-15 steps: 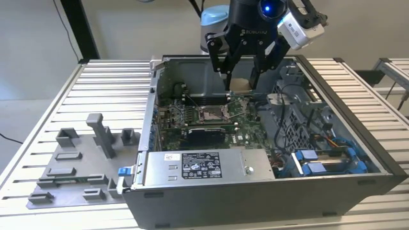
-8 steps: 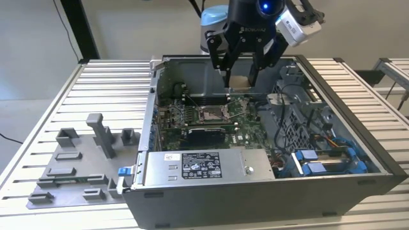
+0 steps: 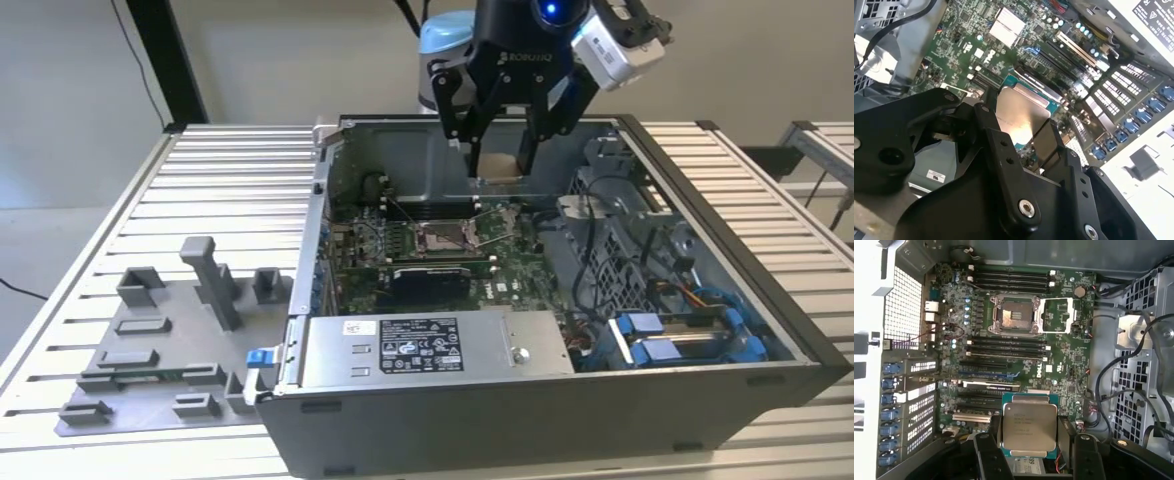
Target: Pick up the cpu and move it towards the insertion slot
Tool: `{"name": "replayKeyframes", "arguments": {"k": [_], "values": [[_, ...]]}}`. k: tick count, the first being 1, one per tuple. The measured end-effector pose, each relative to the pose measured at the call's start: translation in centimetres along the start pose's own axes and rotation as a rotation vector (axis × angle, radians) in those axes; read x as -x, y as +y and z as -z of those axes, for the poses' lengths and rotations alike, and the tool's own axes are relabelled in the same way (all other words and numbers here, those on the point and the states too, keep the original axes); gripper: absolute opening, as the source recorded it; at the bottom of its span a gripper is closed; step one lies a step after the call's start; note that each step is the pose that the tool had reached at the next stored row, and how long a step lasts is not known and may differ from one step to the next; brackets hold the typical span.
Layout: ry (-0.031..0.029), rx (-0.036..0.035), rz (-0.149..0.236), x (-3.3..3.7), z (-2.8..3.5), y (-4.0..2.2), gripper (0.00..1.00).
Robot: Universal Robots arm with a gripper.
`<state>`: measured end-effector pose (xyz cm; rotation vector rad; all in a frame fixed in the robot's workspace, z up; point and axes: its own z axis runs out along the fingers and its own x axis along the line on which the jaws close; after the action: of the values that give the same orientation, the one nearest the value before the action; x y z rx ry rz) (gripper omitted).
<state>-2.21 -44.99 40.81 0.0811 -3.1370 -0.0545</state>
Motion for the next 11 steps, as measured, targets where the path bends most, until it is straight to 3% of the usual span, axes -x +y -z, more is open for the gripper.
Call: {"name": "replayKeyframes", "arguments": {"k": [11], "values": [[0.0000,0.0001,0.000,0.03,-0.01,0.08,0.00]]}}
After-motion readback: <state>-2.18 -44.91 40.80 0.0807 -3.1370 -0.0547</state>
